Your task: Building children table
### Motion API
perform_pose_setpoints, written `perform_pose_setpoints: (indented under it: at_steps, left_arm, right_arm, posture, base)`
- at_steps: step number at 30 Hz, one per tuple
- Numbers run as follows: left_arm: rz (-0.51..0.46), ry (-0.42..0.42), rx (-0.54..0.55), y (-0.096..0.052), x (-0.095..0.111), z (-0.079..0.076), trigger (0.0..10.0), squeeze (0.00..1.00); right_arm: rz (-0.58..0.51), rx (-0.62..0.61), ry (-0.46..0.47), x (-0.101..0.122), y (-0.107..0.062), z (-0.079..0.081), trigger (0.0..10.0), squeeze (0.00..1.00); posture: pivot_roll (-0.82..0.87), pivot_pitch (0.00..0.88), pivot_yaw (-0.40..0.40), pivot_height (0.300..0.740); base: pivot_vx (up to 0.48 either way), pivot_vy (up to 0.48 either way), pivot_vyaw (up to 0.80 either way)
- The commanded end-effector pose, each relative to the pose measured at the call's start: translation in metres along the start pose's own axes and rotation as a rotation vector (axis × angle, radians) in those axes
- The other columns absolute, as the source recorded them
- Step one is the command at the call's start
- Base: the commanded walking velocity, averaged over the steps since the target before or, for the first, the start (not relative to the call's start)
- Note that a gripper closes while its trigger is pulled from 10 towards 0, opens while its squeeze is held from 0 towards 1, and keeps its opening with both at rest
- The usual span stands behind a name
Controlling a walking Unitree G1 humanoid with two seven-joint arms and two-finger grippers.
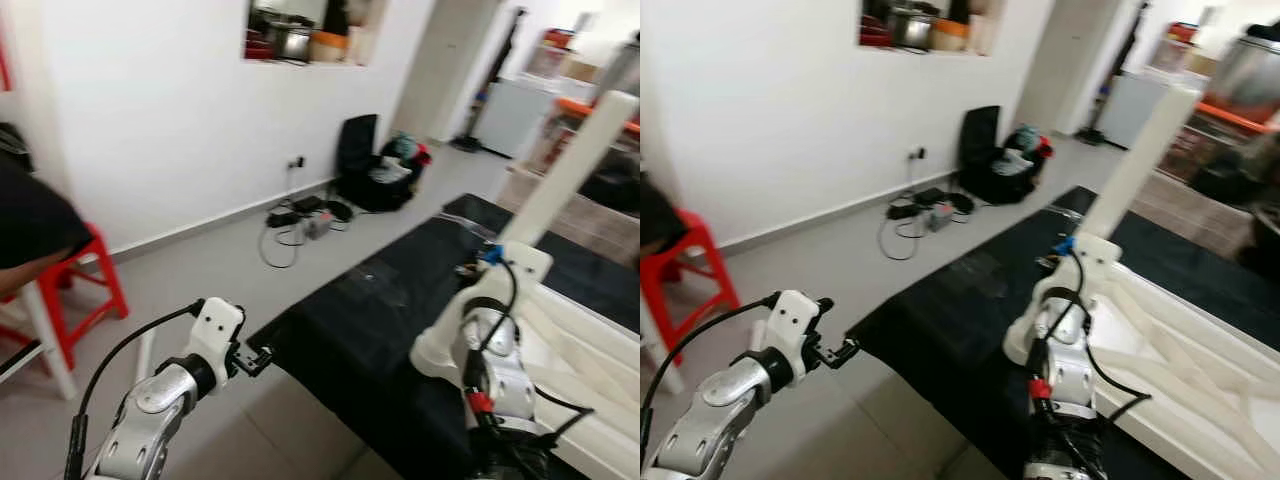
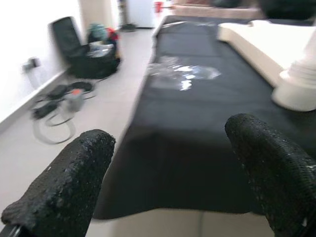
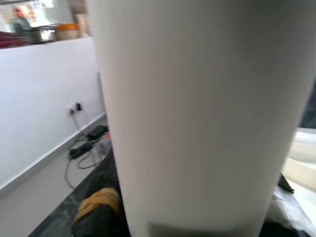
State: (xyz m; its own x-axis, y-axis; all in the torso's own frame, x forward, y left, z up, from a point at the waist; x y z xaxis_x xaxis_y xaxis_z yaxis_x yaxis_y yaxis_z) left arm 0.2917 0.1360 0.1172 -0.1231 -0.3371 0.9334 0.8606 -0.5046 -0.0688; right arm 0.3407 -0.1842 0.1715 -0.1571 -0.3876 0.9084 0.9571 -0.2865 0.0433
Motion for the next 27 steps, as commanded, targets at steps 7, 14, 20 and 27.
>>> perform_pose_setpoints:
  at_steps: [7,14,20,27]
  left_arm:
    - [0.004,-0.001,-0.019,0.0,-0.002,-0.004,10.0,0.0]
    - [-0.004,0.0,-0.022,0.002,0.0,-0.004,10.0,0.0]
    - [-0.003,0.002,-0.018,0.001,-0.001,-0.004,10.0,0.0]
    - [0.002,0.003,-0.017,0.0,-0.001,-0.006,10.0,0.0]
  right_arm:
    - [0.154,0.552,0.04,0.011,0.004,0.032,10.0,0.0]
    - [0.22,0.794,-0.093,0.015,0.009,0.027,10.0,0.0]
    - [0.217,0.481,-0.113,0.012,0.038,0.001,0.0,0.0]
    - [0.147,-0.407,-0.055,-0.018,0.013,-0.084,0.0,0.0]
  posture:
    - [0.12,0.0,-0.156,0.74]
    - [0.13,0.0,-0.159,0.74]
    - [0.14,0.0,-0.165,0.74]
    - [0.13,0.0,-0.159,0.74]
  base:
    - [0.0,0.0,0.0]
    - [0.0,0.0,0.0]
    - [0.0,0.0,0.0]
    - [0.0,0.0,0.0]
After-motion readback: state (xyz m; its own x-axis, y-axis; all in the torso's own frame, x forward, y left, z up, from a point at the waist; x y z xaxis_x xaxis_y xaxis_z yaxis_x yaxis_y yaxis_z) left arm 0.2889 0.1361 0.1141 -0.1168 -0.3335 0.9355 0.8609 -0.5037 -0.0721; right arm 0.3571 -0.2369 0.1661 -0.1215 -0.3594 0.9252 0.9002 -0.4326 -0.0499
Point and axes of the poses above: a point about 5 cm out from each wrist's last joint towards the gripper, its own y axis pointing out of the wrist towards the gripper, its own x axis along the axis of the wrist's last joint, z = x × y, the point moved 1 cm from there along y, pointing out of the wrist towards the gripper, and after that the axes turned 13 degrees about y, right-handed, at the moved point
